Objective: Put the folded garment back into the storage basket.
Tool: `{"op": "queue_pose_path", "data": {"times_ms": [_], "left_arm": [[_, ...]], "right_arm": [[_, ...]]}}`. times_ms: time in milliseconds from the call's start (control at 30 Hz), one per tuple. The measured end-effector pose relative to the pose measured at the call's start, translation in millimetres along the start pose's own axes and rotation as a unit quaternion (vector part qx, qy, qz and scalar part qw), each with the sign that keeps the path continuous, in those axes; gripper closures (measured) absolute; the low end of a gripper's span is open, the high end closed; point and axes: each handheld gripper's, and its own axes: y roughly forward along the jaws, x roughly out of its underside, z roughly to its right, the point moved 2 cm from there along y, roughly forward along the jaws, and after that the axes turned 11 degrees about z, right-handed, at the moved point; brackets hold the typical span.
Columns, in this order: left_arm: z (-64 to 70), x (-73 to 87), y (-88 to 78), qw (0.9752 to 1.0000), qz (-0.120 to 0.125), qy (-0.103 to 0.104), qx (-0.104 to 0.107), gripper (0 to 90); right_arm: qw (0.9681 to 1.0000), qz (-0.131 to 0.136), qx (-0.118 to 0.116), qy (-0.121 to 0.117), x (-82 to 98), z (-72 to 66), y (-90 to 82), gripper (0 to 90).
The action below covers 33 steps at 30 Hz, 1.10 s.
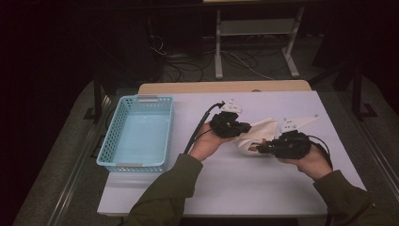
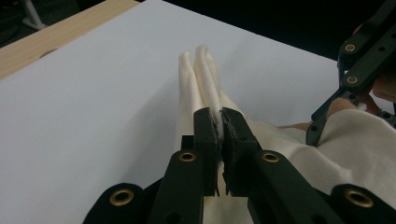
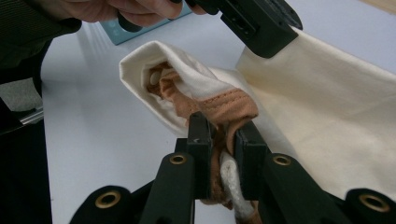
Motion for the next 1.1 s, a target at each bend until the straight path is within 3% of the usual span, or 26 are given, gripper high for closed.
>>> {"op": "queue_pose_path", "data": {"times_ms": [600,800,1100], "left_arm": [[-20.0,-2.9,-61.6,0.9987,0.022,-0.027,-0.037,84.9],[-29.1,-1.6,-85.3,0.997,0.04,-0.047,-0.047,84.9],[-45.0,-5.8,-112.3,0.9952,0.055,-0.053,-0.061,84.9]], "right_arm": [[0.999,-0.007,-0.033,-0.028,-40.5,-18.6,40.3,78.4],[0.9979,-0.012,-0.044,-0.045,-57.7,-27.0,57.9,78.4],[0.9962,-0.014,-0.053,-0.067,-86.7,-37.1,79.5,78.4]]}}
